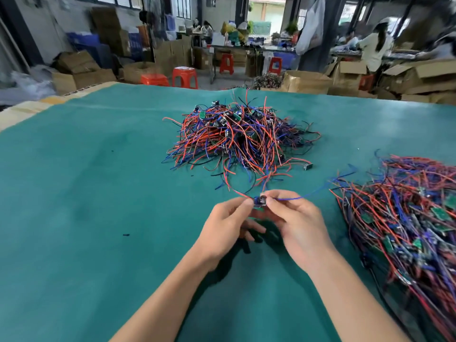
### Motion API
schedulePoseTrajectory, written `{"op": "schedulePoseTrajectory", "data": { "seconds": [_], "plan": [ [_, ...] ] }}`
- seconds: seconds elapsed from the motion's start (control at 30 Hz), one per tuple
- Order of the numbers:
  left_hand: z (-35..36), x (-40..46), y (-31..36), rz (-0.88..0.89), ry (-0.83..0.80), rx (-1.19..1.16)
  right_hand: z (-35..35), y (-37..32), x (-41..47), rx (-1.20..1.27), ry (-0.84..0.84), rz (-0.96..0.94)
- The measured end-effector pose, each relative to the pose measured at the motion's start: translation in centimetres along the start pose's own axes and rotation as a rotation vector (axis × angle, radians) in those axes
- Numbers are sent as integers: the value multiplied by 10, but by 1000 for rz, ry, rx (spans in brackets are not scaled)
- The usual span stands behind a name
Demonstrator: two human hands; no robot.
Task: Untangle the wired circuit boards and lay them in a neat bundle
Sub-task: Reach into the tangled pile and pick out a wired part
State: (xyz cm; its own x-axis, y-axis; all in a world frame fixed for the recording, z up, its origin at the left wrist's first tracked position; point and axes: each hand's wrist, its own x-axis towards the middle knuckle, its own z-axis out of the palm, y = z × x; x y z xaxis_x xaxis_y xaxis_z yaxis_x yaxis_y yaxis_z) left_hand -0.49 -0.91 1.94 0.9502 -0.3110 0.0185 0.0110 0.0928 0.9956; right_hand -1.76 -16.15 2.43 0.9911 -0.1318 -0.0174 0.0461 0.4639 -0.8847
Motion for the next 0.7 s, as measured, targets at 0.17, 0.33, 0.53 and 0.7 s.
{"op": "schedulePoseTrajectory", "data": {
  "seconds": [0.17, 0.33, 0.53, 0.7],
  "plan": [
    [-9, 0, 2, -19, 42, -225, -3, 1, 3, 61, -77, 27],
    [-8, -5, 6, -109, -6, -459, -5, -1, 7, 73, -131, 25],
    [-7, -13, 14, -301, -84, -578, -13, -11, 6, 68, -296, 77],
    [3, -14, 4, -187, -130, -335, -21, -19, 7, 8, -250, 45]
  ]
}}
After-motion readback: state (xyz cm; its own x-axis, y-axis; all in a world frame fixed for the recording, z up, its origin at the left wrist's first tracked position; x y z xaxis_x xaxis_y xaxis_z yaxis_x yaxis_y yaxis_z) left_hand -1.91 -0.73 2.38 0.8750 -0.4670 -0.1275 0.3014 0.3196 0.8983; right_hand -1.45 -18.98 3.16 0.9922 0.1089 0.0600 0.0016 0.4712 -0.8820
